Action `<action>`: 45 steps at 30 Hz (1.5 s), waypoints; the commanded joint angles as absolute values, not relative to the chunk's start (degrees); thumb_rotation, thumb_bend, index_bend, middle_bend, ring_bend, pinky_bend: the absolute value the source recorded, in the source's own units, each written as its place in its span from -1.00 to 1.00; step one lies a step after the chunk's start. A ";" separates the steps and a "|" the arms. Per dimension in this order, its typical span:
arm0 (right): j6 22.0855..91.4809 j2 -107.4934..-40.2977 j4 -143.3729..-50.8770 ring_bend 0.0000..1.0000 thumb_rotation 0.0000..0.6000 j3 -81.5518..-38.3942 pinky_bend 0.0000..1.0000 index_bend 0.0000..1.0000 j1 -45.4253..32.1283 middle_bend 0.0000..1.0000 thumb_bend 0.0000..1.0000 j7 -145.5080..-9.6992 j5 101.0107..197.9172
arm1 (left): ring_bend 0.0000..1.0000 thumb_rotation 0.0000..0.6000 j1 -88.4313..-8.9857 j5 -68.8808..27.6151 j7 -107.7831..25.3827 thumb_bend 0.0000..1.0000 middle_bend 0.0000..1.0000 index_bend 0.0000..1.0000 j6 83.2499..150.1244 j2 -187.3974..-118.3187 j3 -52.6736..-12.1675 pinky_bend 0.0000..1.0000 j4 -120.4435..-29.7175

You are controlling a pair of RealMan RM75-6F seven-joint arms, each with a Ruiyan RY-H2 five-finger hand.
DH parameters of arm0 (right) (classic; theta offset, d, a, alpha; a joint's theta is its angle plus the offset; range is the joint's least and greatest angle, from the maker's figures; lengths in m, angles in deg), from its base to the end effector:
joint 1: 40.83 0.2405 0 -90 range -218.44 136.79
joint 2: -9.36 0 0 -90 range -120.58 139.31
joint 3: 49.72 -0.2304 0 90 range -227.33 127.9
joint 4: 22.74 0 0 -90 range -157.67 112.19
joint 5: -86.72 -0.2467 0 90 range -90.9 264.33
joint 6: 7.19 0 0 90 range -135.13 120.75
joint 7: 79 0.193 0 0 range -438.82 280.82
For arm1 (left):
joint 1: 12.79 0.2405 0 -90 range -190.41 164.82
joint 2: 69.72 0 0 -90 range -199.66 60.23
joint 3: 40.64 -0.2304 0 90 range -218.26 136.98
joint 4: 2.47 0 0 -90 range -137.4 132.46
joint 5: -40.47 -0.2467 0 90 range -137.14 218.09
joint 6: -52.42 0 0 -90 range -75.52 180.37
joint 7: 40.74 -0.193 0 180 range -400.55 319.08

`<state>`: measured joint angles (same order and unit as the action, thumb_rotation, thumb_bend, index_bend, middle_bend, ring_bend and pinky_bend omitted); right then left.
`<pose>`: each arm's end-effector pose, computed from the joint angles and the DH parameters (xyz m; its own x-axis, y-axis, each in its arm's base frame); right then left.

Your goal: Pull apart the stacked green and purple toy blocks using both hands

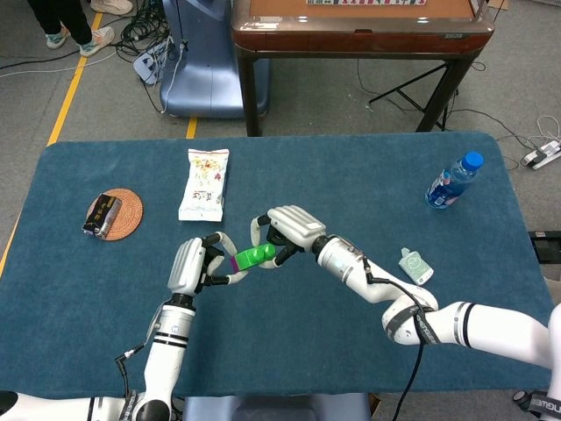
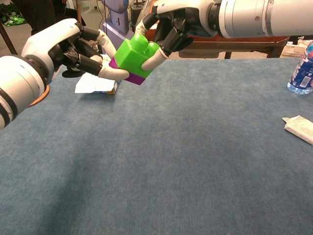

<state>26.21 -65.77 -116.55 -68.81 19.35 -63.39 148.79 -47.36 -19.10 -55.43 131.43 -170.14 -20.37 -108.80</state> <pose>0.0262 -0.4024 -0.0396 0.1123 -0.5935 0.7970 -0.8804 -0.4313 -0.1972 -0.0175 0.3240 -0.0236 -0.2990 0.1353 0.9446 0.9386 -0.1371 0.3167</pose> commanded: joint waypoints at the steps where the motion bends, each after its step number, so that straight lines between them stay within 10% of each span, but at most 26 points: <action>1: 26.25 -65.57 -116.70 1.00 1.00 -68.85 1.00 0.29 19.16 1.00 -0.15 -63.05 149.19 | 1.00 1.00 -47.34 -19.18 -55.44 -0.88 1.00 0.56 131.44 -170.19 -20.34 1.00 -108.70; 45: 31.76 -63.34 -115.76 1.00 1.00 -65.38 1.00 0.30 13.55 1.00 -0.16 -61.61 155.64 | 1.00 1.00 -45.08 -21.32 -55.58 -0.88 1.00 0.79 130.87 -171.03 -23.16 1.00 -103.95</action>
<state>31.46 -62.94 -116.82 -66.60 13.81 -59.50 156.16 -45.08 -21.27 -55.33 131.19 -171.11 -22.85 -104.20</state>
